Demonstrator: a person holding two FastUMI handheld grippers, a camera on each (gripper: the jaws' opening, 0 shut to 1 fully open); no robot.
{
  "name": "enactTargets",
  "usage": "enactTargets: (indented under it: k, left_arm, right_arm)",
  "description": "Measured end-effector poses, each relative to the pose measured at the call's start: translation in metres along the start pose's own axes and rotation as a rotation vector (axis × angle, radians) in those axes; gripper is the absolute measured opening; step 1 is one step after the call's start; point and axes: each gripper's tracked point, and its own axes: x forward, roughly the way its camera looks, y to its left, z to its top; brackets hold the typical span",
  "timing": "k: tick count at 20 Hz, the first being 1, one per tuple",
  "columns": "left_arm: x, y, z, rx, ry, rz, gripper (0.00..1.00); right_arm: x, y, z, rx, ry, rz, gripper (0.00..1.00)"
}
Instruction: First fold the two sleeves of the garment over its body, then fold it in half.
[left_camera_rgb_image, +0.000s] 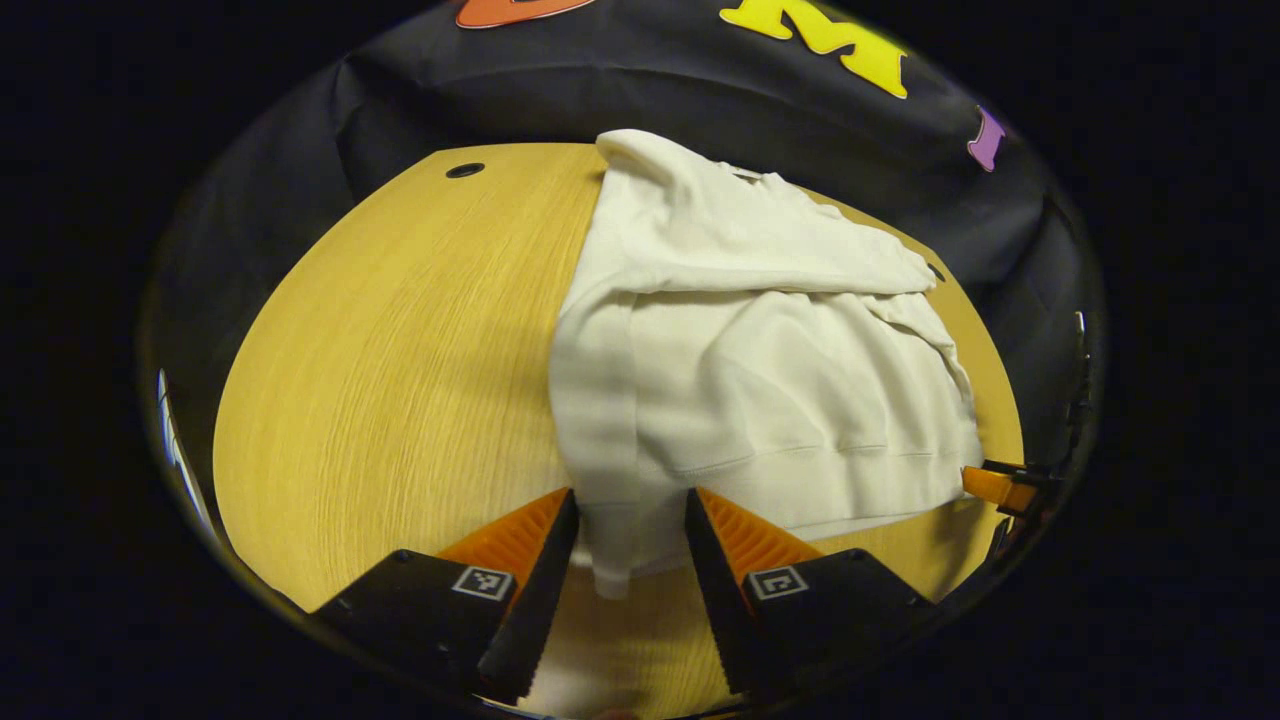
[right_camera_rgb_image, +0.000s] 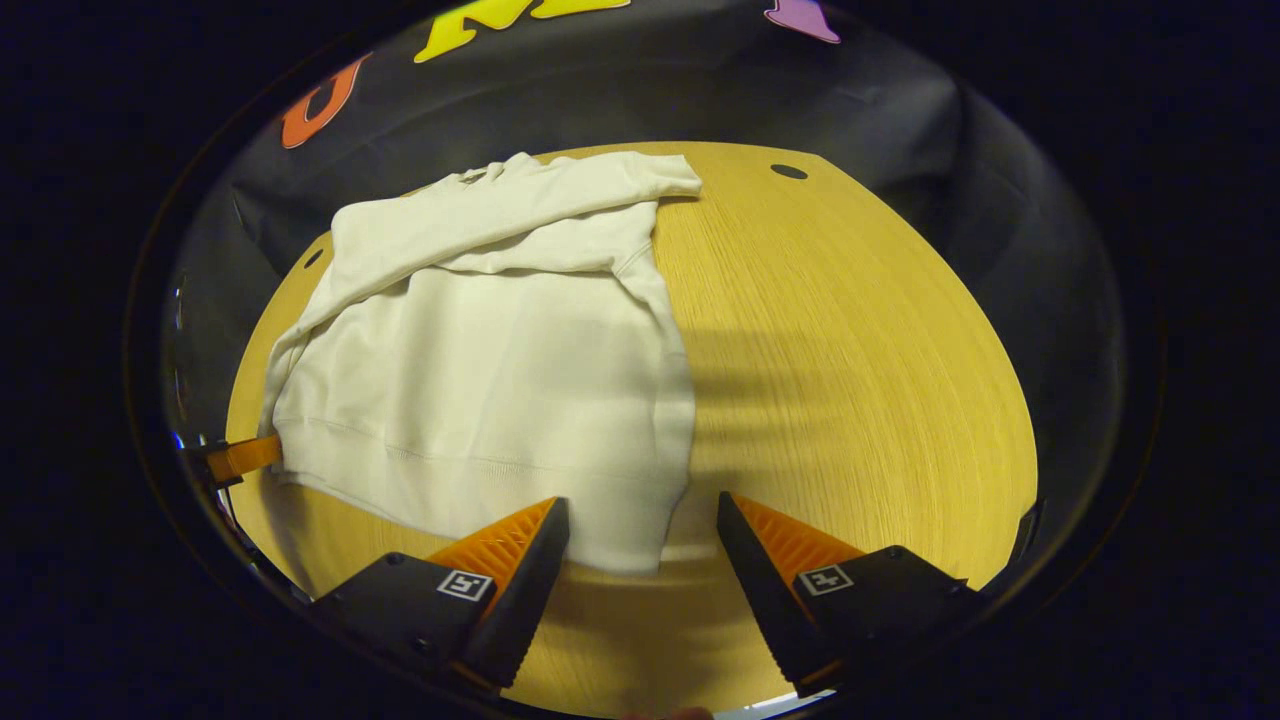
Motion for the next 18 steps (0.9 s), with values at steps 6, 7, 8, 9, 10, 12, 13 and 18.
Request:
enactTargets:
  k: [6,7,8,9,10,12,13,18]
  left_arm:
    - [0.002,-0.006,0.002,-0.040,-0.028,0.011,0.23]
    - [0.002,-0.007,0.003,-0.046,-0.033,0.006,0.13]
    - [0.000,-0.010,0.002,-0.051,-0.037,-0.013,0.11]
    - [-0.001,-0.012,0.002,-0.056,-0.041,-0.033,0.09]
    - [-0.004,-0.016,0.004,-0.061,-0.046,-0.051,0.08]
    - [-0.010,-0.016,0.010,-0.051,-0.072,-0.069,0.06]
    - [-0.015,-0.018,0.014,-0.047,-0.086,-0.078,0.05]
    - [-0.044,-0.030,0.045,-0.036,-0.157,-0.139,0.04]
  right_arm:
    - [0.006,0.018,0.003,0.046,-0.006,0.068,0.17]
    - [0.006,0.020,0.005,0.068,-0.013,0.085,0.15]
    - [0.003,0.023,0.003,0.109,-0.008,0.104,0.16]
    - [0.006,0.023,0.004,0.141,-0.004,0.128,0.02]
    - [0.004,0.021,0.003,0.164,0.008,0.143,0.02]
    - [-0.003,0.021,0.013,0.223,-0.005,0.178,0.02]
    - [-0.009,0.020,0.017,0.238,-0.016,0.191,0.02]
    - [-0.046,0.022,0.056,0.266,-0.101,0.273,0.02]
